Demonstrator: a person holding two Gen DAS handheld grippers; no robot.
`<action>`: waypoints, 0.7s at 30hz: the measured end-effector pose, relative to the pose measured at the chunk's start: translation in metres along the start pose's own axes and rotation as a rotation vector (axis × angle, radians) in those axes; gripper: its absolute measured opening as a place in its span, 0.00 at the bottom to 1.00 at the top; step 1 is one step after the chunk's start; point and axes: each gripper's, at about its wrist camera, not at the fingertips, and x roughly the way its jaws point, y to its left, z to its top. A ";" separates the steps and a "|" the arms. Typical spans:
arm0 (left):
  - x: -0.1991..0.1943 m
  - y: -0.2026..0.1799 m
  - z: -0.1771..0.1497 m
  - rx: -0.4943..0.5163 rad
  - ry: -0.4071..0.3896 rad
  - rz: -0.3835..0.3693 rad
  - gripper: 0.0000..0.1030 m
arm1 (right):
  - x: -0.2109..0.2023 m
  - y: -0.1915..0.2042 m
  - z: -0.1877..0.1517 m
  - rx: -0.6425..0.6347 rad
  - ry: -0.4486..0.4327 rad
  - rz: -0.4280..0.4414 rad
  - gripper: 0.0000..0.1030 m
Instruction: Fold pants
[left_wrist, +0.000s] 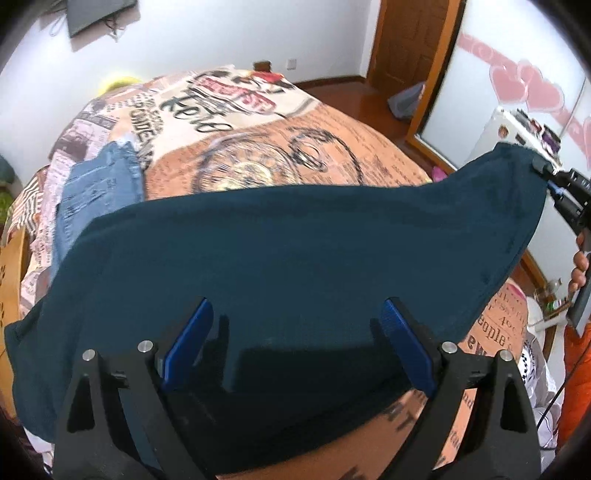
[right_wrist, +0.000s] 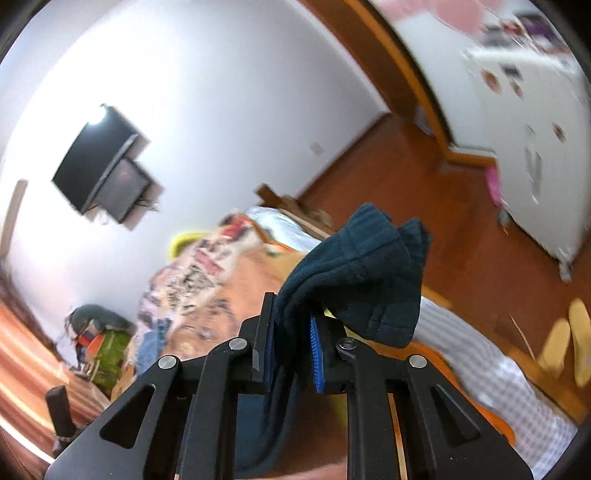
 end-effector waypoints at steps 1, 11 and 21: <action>-0.006 0.005 -0.001 -0.008 -0.013 0.004 0.91 | 0.000 0.013 0.003 -0.025 -0.008 0.021 0.14; -0.068 0.071 -0.020 -0.135 -0.143 0.036 0.91 | 0.023 0.125 -0.008 -0.227 0.026 0.202 0.14; -0.092 0.128 -0.054 -0.283 -0.169 0.073 0.91 | 0.091 0.187 -0.099 -0.365 0.344 0.331 0.14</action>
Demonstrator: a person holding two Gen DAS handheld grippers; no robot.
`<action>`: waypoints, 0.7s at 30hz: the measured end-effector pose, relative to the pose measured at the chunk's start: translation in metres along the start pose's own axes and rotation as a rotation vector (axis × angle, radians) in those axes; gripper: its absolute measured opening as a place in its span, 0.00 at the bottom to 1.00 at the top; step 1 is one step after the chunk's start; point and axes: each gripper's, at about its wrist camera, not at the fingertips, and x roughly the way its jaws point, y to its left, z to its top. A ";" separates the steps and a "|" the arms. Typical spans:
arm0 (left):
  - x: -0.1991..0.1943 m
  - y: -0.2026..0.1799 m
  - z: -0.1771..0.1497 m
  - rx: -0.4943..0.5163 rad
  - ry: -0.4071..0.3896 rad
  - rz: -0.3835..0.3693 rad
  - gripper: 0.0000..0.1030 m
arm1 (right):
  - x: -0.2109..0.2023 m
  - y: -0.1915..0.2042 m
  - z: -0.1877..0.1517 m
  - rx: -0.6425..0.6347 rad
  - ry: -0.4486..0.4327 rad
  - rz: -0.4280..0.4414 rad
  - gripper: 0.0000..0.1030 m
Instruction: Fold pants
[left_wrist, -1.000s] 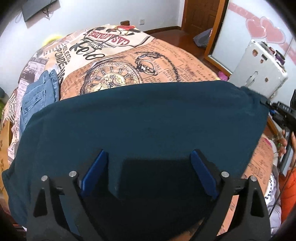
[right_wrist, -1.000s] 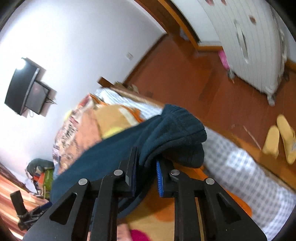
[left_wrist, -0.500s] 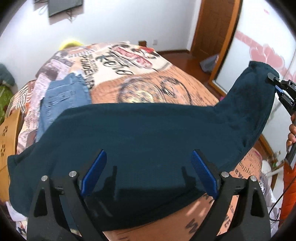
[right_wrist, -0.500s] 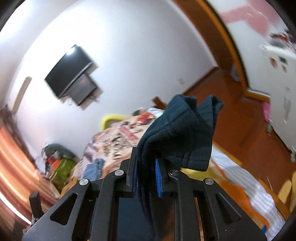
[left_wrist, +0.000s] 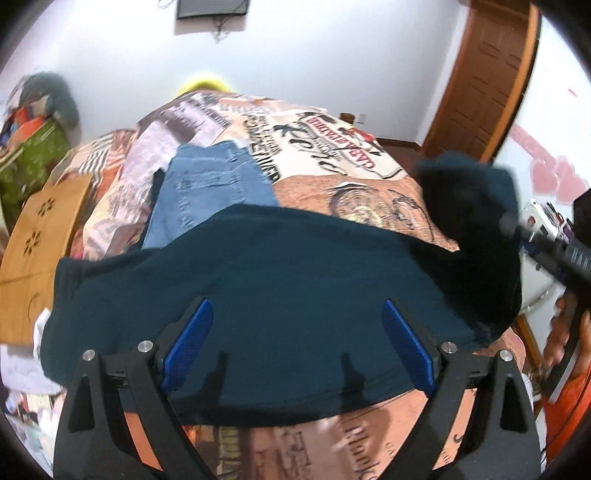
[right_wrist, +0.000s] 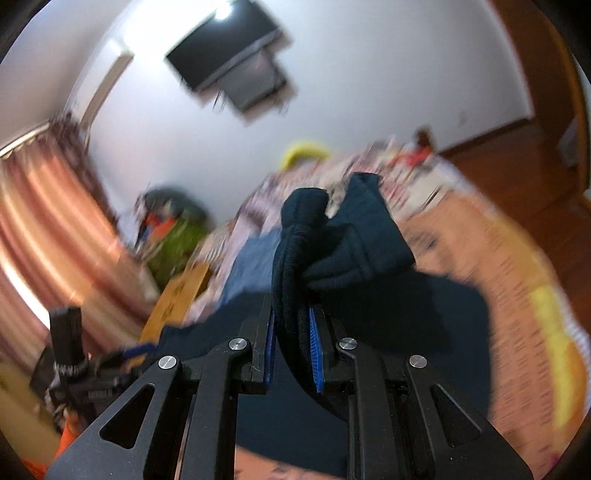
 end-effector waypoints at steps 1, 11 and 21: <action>0.001 0.004 -0.003 -0.012 0.006 0.000 0.91 | 0.010 0.003 -0.006 -0.008 0.041 0.010 0.14; 0.010 0.005 -0.011 -0.027 0.043 -0.007 0.91 | 0.066 0.021 -0.061 -0.150 0.291 -0.003 0.28; 0.018 -0.049 0.025 0.080 0.004 -0.075 0.91 | 0.014 0.008 -0.026 -0.128 0.155 -0.077 0.47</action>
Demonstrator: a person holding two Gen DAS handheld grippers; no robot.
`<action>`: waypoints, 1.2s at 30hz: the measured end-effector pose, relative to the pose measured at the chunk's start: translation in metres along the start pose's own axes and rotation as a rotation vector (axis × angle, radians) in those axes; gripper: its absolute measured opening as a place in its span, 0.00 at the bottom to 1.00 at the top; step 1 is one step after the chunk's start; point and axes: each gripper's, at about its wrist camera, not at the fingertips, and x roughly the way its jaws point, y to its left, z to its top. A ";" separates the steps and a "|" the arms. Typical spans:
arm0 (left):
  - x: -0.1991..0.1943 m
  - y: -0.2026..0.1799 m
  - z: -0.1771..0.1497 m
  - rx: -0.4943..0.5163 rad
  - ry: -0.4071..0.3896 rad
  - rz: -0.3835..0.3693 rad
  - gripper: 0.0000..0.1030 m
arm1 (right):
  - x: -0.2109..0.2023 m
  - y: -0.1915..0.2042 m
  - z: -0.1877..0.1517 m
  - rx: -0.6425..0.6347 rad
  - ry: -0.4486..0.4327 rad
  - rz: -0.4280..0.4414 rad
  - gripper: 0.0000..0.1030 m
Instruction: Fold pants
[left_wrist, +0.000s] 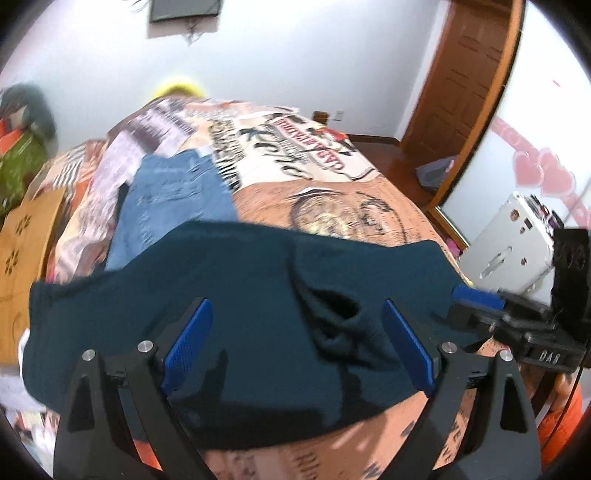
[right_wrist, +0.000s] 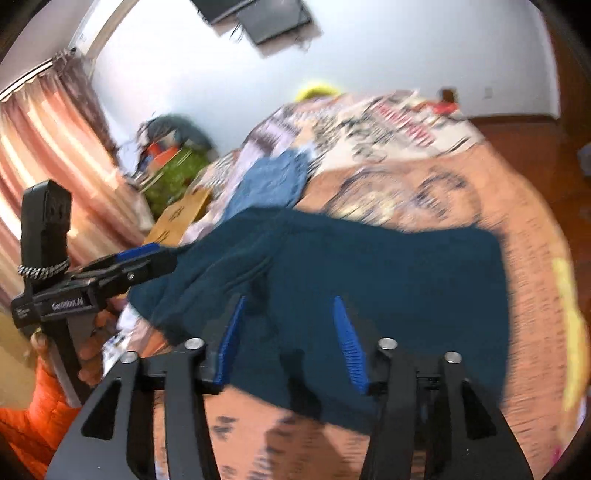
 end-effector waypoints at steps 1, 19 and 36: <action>0.006 -0.007 0.003 0.021 0.004 0.003 0.91 | -0.006 -0.005 0.001 -0.005 -0.012 -0.031 0.47; 0.058 0.010 -0.055 0.046 0.156 0.027 0.92 | 0.003 -0.061 -0.056 0.050 0.087 -0.216 0.47; -0.062 0.112 -0.084 -0.153 -0.077 0.240 0.94 | -0.008 -0.008 -0.014 -0.012 0.022 -0.212 0.55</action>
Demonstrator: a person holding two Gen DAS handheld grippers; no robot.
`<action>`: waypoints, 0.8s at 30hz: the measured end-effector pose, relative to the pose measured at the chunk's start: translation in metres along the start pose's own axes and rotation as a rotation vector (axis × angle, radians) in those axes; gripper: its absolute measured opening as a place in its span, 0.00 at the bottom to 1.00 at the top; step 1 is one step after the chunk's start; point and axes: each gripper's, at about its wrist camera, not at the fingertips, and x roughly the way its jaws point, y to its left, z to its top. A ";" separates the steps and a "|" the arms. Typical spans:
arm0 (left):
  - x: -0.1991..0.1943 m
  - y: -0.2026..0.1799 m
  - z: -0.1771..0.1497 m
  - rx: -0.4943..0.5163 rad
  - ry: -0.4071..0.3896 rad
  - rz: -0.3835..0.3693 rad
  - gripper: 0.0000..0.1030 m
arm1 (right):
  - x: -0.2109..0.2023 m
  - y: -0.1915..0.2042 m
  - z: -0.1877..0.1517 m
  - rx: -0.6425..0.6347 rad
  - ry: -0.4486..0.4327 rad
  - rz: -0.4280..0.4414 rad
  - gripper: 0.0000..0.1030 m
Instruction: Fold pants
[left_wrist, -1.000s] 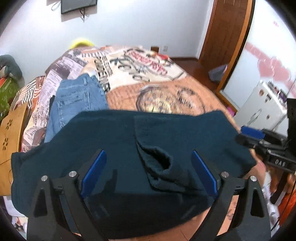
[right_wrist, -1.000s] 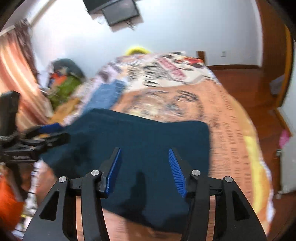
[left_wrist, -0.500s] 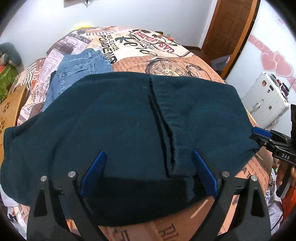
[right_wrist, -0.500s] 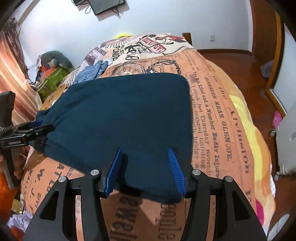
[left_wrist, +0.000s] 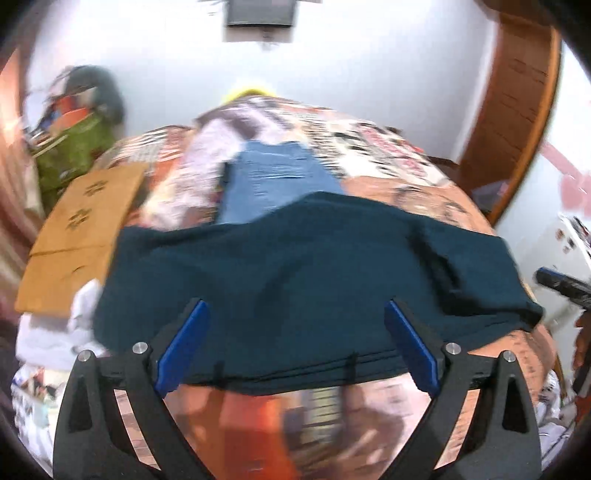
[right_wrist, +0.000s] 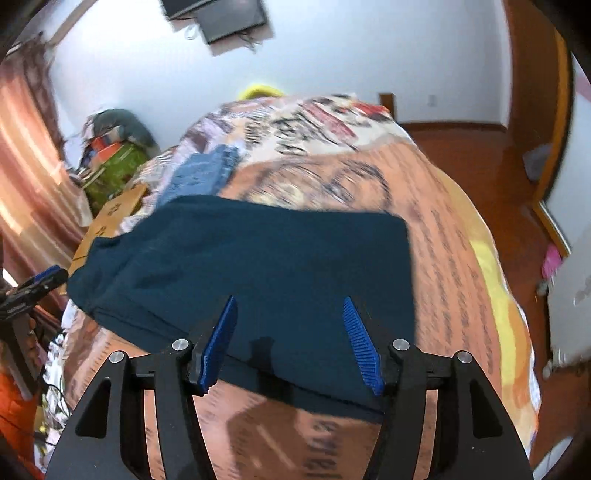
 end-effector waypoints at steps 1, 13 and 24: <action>0.000 0.011 -0.003 -0.022 -0.001 0.014 0.94 | 0.002 0.009 0.006 -0.018 -0.006 0.009 0.56; 0.036 0.137 -0.061 -0.371 0.160 -0.007 0.94 | 0.062 0.094 0.014 -0.136 0.061 0.087 0.57; 0.085 0.151 -0.063 -0.503 0.222 -0.229 0.94 | 0.086 0.099 0.003 -0.099 0.136 0.089 0.58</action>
